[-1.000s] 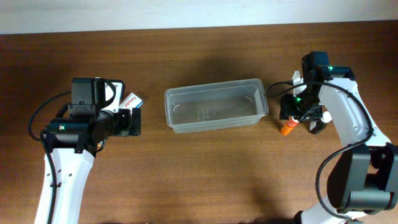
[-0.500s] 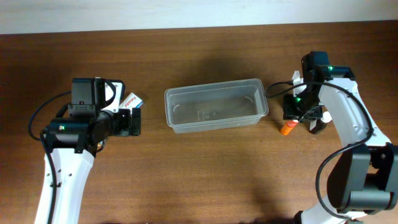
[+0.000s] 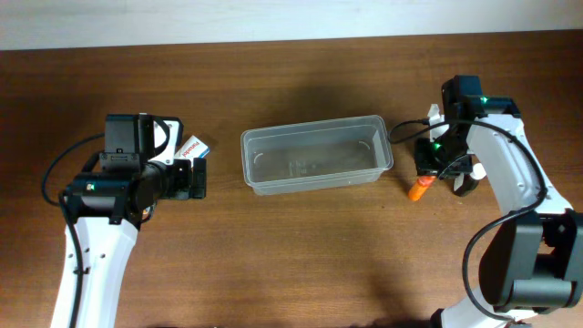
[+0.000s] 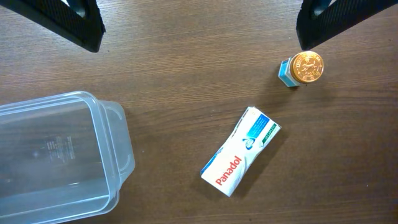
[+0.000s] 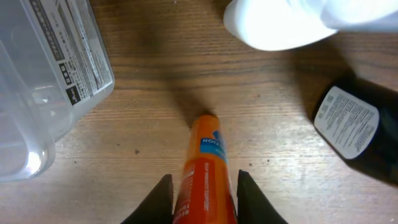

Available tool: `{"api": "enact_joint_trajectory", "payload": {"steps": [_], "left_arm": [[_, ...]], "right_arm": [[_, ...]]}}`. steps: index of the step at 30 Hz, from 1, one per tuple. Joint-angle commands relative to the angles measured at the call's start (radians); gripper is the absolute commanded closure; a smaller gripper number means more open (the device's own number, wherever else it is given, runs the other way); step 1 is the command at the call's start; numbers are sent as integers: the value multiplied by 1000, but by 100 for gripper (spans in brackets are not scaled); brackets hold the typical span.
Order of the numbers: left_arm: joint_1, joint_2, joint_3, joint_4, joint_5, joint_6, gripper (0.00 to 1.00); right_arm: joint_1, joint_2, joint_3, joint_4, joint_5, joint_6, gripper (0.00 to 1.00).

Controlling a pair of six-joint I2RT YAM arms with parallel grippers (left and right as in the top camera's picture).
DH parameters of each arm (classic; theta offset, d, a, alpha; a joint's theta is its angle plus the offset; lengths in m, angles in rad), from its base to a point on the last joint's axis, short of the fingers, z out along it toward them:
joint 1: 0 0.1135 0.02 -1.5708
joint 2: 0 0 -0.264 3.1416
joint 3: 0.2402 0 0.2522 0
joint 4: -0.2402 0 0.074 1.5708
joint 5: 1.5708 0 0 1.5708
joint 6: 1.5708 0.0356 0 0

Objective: Pack container
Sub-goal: 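Carry the orange tube into the container's right end and release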

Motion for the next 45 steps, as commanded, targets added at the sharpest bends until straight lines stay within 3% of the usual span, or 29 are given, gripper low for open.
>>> {"api": "enact_joint_trajectory", "payload": {"steps": [1, 10, 17, 23, 33, 45], "left_arm": [[5, 4, 22, 0, 14, 12, 1], [5, 4, 22, 0, 14, 12, 1], [5, 4, 22, 0, 14, 12, 1], [5, 4, 22, 0, 14, 11, 1], [5, 4, 22, 0, 14, 12, 1], [5, 4, 22, -1, 14, 12, 1]], "right_arm": [[3, 4, 3, -2, -5, -3, 78], [4, -3, 99, -50, -5, -3, 82], [23, -6, 419, -178, -5, -42, 82], [121, -6, 625, -209, -5, -82, 82], [294, 54, 596, -174, 6, -81, 82], [303, 268, 596, -158, 5, -66, 83]]}}
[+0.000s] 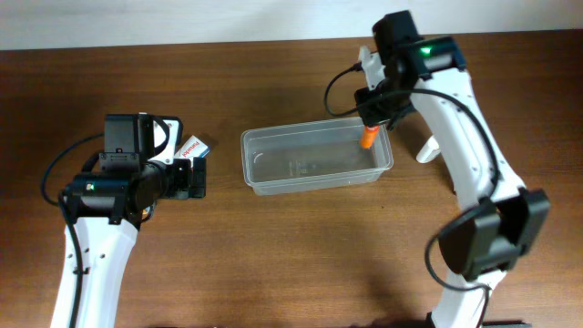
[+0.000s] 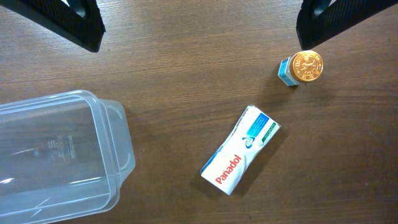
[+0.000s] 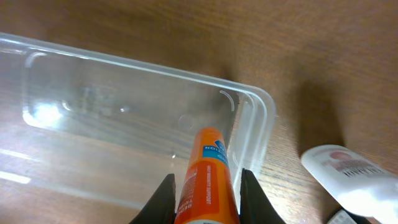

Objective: Pack container
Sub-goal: 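Carry the orange tube into the container's right end and release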

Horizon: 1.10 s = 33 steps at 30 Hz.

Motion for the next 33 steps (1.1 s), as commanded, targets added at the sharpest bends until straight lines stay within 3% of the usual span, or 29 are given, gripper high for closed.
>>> {"api": "enact_joint_trajectory", "payload": {"steps": [1, 23, 33], "left_arm": [[5, 4, 18, -1, 14, 12, 1], [5, 4, 18, -1, 3, 12, 0], [5, 4, 18, -1, 0, 12, 1]], "right_arm": [[3, 52, -6, 14, 5, 4, 83], [-4, 120, -23, 111, 56, 3, 85], [-11, 120, -160, 221, 62, 3, 84]]}}
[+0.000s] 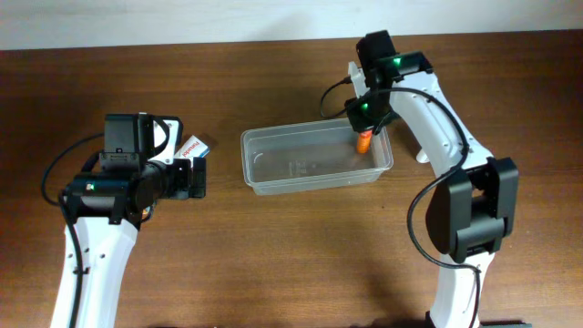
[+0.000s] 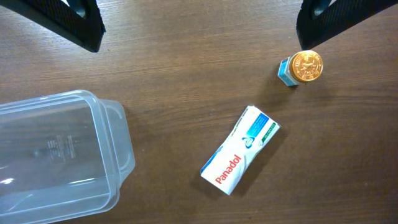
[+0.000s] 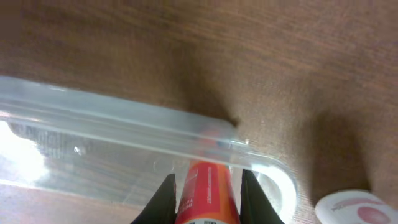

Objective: Pack container
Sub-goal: 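Carry the orange tube into the container's right end and release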

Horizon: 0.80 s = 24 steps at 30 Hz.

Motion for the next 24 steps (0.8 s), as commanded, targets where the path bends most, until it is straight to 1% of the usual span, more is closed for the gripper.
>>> {"api": "enact_joint_trajectory", "payload": {"steps": [1, 4, 5, 7, 9, 24], "left_arm": [[5, 4, 18, 0, 0, 12, 1], [5, 4, 18, -1, 0, 12, 0], [5, 4, 18, 0, 0, 12, 1], [5, 4, 18, -1, 0, 12, 1], [5, 4, 18, -1, 0, 12, 1], [5, 4, 18, 0, 0, 12, 1]], "right_arm": [[-10, 2, -57, 28, 16, 4, 84], [-12, 2, -61, 31, 16, 4, 83], [-13, 2, -61, 30, 16, 4, 77], [-13, 2, -61, 26, 16, 4, 70], [-13, 2, -61, 21, 16, 4, 67], [-13, -26, -60, 10, 23, 4, 59]]}}
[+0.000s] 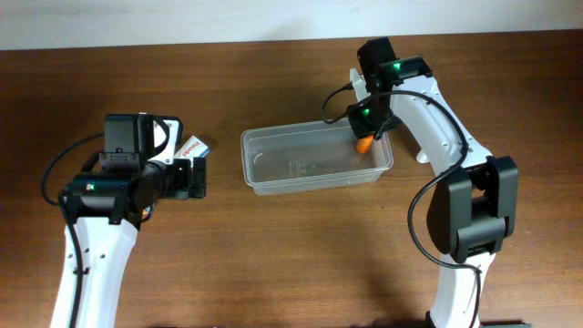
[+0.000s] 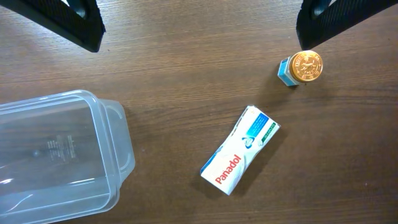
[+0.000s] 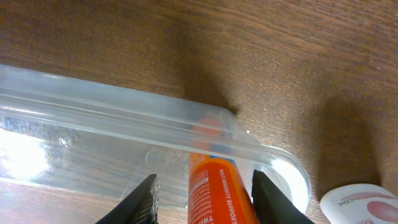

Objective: Pack container
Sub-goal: 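Carry the orange tube into the container's right end and release, then grasp the white Calamine bottle with the right gripper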

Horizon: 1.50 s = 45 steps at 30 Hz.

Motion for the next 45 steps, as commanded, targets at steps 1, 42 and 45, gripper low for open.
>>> {"api": "enact_joint_trajectory", "payload": {"steps": [1, 42, 45], "left_arm": [[5, 4, 18, -1, 0, 12, 1], [5, 4, 18, 0, 1, 12, 1], [5, 4, 18, -1, 1, 12, 1]], "right_arm": [[-7, -25, -7, -3, 21, 4, 59], [-359, -169, -4, -226, 8, 130, 2], [-359, -137, -4, -191, 8, 117, 2]]}}
